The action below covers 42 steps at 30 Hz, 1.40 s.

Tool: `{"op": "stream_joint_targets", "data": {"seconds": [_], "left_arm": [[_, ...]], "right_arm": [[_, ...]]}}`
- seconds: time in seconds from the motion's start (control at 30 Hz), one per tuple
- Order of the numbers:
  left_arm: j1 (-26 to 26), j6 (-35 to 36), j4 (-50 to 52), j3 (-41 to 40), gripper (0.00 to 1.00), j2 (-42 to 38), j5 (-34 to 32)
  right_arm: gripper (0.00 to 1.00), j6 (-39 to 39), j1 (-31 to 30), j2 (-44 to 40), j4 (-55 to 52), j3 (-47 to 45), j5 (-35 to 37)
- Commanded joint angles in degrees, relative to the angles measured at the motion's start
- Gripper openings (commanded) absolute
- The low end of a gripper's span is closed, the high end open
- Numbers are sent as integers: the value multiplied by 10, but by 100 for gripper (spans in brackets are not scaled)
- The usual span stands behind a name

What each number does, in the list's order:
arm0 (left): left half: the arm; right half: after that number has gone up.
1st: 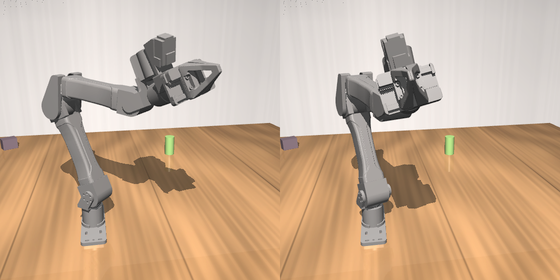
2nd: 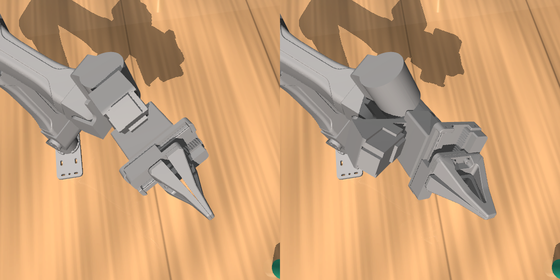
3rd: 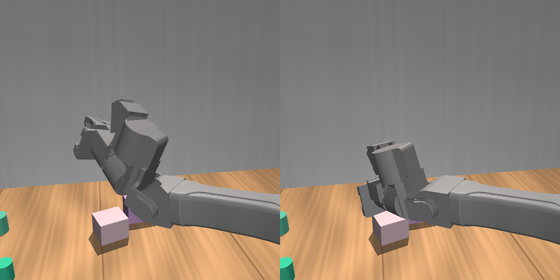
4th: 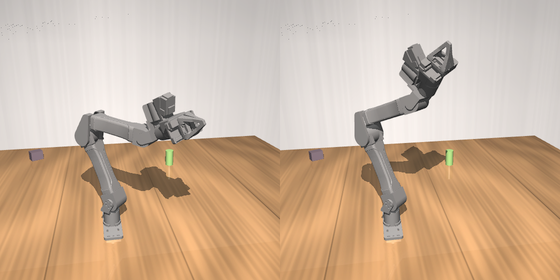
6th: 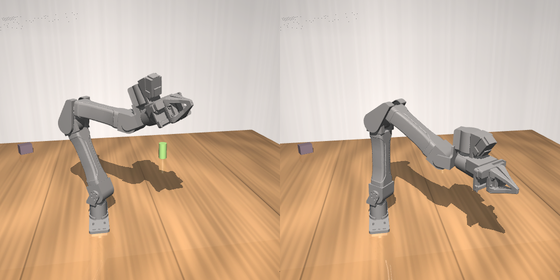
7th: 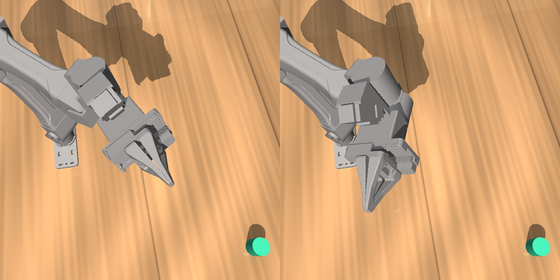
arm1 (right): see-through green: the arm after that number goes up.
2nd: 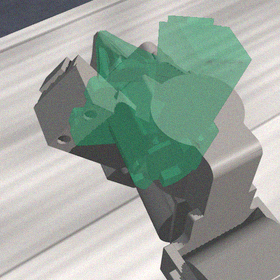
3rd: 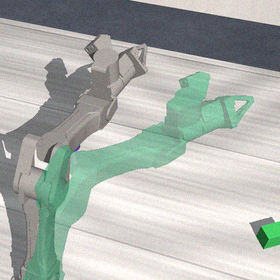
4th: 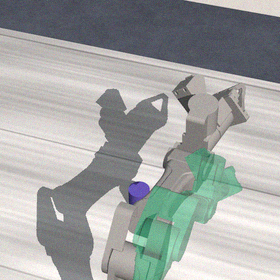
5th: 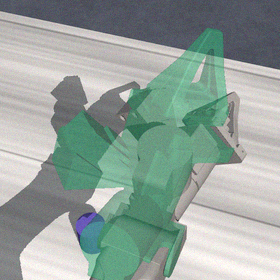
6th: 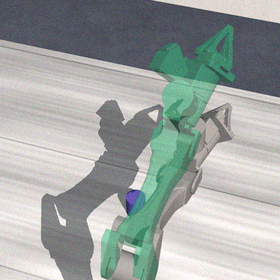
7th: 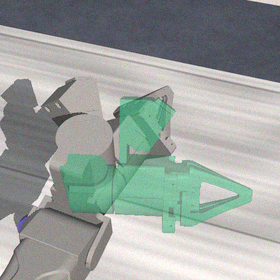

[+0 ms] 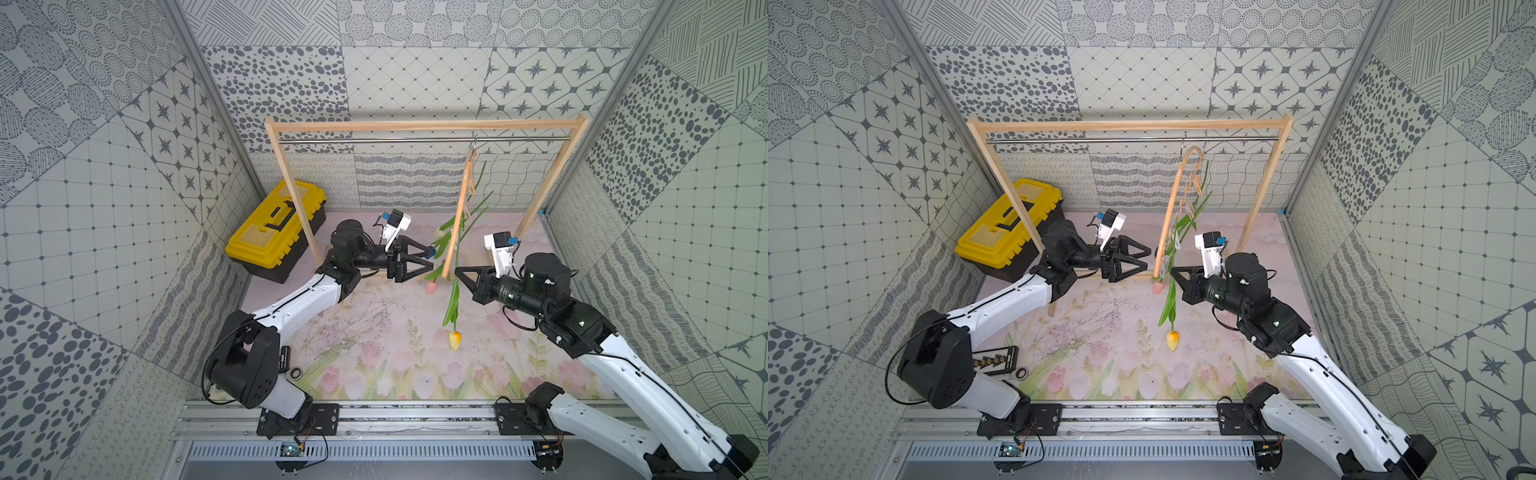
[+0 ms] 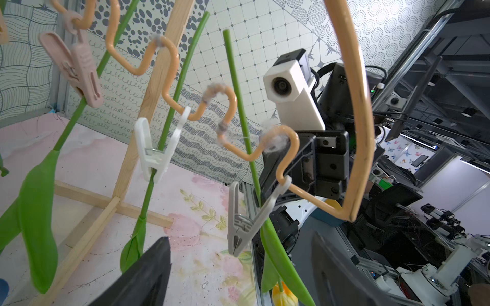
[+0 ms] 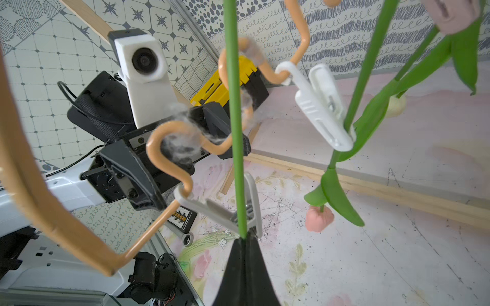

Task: Dry the flowers on a clothes hanger
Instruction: Open the clamp at the hanger, then clamp the flower onto the hanger.

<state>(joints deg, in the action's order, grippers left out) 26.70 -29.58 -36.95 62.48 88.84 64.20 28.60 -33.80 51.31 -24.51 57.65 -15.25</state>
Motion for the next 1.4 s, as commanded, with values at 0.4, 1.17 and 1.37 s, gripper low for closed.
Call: {"op": "stream_joint_targets", "data": {"seconds": [0.4, 1.17, 1.37], "left_arm": [[81, 67, 25, 55, 78, 32, 13], [108, 133, 114, 77, 42, 19, -70], [131, 81, 18, 27, 33, 8, -145]], "right_arm": [[0, -43, 15, 10, -39, 31, -32], [0, 1, 15, -61, 8, -48, 29], [0, 76, 4, -140, 77, -148, 49]]}}
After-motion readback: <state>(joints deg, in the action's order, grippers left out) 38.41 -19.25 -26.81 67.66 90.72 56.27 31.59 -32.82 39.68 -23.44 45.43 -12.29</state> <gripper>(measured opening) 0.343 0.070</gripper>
